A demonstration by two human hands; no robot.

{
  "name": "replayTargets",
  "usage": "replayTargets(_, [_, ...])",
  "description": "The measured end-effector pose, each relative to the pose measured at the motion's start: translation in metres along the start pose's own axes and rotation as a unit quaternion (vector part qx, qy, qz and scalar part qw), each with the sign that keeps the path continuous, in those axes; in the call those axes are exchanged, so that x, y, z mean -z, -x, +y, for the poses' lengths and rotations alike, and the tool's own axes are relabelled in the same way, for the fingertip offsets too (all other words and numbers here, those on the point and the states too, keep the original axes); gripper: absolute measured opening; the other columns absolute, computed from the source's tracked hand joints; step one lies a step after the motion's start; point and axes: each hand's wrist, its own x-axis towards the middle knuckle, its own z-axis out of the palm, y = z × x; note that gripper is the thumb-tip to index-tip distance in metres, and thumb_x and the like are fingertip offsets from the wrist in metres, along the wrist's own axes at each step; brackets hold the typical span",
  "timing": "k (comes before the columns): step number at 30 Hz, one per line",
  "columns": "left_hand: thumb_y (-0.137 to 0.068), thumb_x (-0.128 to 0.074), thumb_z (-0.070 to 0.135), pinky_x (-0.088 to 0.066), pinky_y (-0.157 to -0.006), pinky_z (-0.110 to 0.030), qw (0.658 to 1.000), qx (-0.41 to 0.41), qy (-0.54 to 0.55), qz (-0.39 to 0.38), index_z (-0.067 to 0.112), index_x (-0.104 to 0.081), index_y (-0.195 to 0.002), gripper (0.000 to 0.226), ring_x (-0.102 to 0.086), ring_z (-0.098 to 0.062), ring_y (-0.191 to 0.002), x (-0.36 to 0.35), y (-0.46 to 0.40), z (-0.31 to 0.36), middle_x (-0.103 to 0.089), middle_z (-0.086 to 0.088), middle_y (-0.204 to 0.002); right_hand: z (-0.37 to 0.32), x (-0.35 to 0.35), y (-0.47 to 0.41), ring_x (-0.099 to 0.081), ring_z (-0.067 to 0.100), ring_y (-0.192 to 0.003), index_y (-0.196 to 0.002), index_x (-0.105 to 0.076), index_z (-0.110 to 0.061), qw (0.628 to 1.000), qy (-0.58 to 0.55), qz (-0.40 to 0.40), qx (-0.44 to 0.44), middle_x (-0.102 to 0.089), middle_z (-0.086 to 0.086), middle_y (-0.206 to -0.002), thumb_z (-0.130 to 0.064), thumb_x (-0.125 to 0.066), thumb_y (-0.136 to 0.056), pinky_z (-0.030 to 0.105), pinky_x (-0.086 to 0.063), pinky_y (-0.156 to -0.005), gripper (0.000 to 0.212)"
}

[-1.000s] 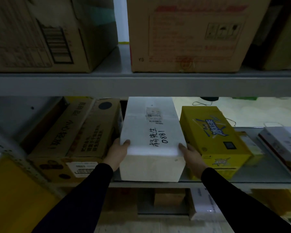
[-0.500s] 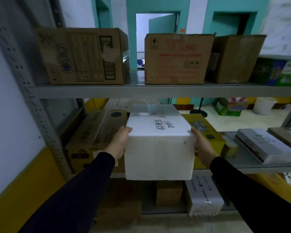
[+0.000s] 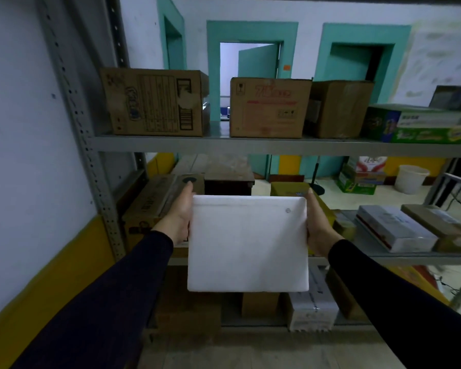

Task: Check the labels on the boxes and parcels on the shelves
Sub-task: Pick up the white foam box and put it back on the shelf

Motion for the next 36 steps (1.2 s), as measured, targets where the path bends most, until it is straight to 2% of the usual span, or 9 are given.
replayTargets(3, [-0.088,-0.026,0.080,-0.055,-0.086,-0.046,0.999,0.012,-0.017,0.033,0.017,-0.064,-0.122,0.082,-0.070,-0.036,-0.095,-0.008,0.011,-0.005,-0.074,-0.018,-0.104,-0.004,0.018,0.005,-0.064,0.025,-0.080,-0.092,-0.071,-0.018,0.999,0.005,-0.026,-0.021,-0.073,0.006,-0.078,-0.073,-0.022,-0.096,0.036,-0.046,-0.067,0.074])
replayTargets(7, [-0.084,-0.027,0.082,-0.045,-0.104,-0.054,0.995,0.015,-0.043,0.089,0.019,-0.064,-0.123,0.083,-0.066,-0.036,-0.104,-0.031,0.022,-0.019,-0.074,-0.016,-0.103,-0.005,0.045,0.004,-0.066,0.028,-0.085,-0.102,-0.072,-0.015,0.997,0.022,-0.051,-0.053,-0.076,0.009,-0.081,-0.078,-0.019,-0.093,0.038,-0.049,-0.075,0.083])
replayTargets(14, [-0.099,-0.028,0.065,-0.048,-0.101,-0.049,0.993,0.018,-0.050,0.108,0.016,-0.058,-0.117,0.060,-0.067,-0.034,-0.101,-0.072,0.039,-0.025,-0.072,-0.016,-0.107,-0.007,0.077,-0.001,-0.066,0.030,-0.084,-0.092,-0.072,-0.017,0.994,0.037,-0.066,-0.082,-0.076,0.008,-0.075,-0.077,-0.023,-0.094,0.038,-0.050,-0.070,0.077])
replayTargets(19, [-0.100,-0.038,0.038,-0.049,-0.078,-0.038,0.991,-0.001,-0.061,0.122,0.014,-0.051,-0.085,0.032,-0.061,-0.027,-0.073,-0.081,0.044,-0.023,-0.061,-0.010,-0.077,-0.002,0.086,-0.006,-0.065,0.029,-0.087,-0.097,-0.072,-0.018,0.996,0.008,-0.059,-0.069,-0.075,0.009,-0.086,-0.074,-0.028,-0.095,0.037,-0.050,-0.071,0.071])
replayTargets(25, [-0.072,-0.043,0.000,-0.042,-0.057,-0.030,0.992,0.009,-0.059,0.108,0.013,-0.030,-0.063,0.020,-0.048,-0.027,-0.066,-0.067,0.046,-0.029,-0.043,-0.008,-0.074,-0.003,0.095,-0.014,-0.064,0.034,-0.110,-0.128,-0.056,-0.019,0.997,-0.010,-0.044,-0.069,-0.066,0.008,-0.115,-0.079,-0.054,-0.082,0.051,-0.050,-0.101,0.075])
replayTargets(28, [-0.057,-0.040,-0.006,-0.047,-0.058,-0.031,0.992,0.027,-0.100,0.065,0.001,-0.056,-0.088,0.036,-0.058,-0.037,-0.091,-0.054,0.039,-0.035,-0.059,-0.015,-0.101,-0.005,0.091,-0.011,-0.068,0.034,-0.110,-0.127,-0.058,-0.013,0.994,0.028,-0.074,-0.078,-0.070,0.012,-0.117,-0.067,-0.067,-0.082,0.053,-0.050,-0.103,0.072])
replayTargets(30, [-0.051,-0.045,0.000,-0.042,-0.053,-0.026,0.992,0.037,-0.117,0.042,0.006,-0.055,-0.088,0.039,-0.054,-0.032,-0.081,-0.047,0.036,-0.037,-0.055,-0.014,-0.094,-0.002,0.086,-0.009,-0.072,0.032,-0.102,-0.124,-0.061,-0.004,0.992,0.056,-0.092,-0.068,-0.073,0.015,-0.114,-0.049,-0.067,-0.092,0.047,-0.055,-0.097,0.055])
replayTargets(33, [-0.080,-0.054,0.007,-0.043,-0.058,-0.028,0.991,0.036,-0.112,0.067,0.006,-0.055,-0.087,0.007,-0.052,-0.023,-0.072,-0.041,0.034,-0.040,-0.054,-0.010,-0.084,0.011,0.085,-0.008,-0.074,0.032,-0.096,-0.119,-0.063,-0.001,0.989,0.104,-0.083,-0.067,-0.076,0.015,-0.107,-0.037,-0.065,-0.097,0.043,-0.059,-0.089,0.043])
replayTargets(36, [-0.093,-0.064,0.029,-0.052,-0.074,-0.034,0.985,0.031,-0.158,0.060,0.008,-0.057,-0.112,0.029,-0.063,-0.023,-0.093,-0.029,0.023,-0.046,-0.066,-0.009,-0.105,0.021,0.085,-0.009,-0.076,0.030,-0.088,-0.114,-0.064,-0.001,0.987,0.103,-0.103,-0.064,-0.078,0.014,-0.099,-0.030,-0.063,-0.098,0.034,-0.060,-0.071,0.033])
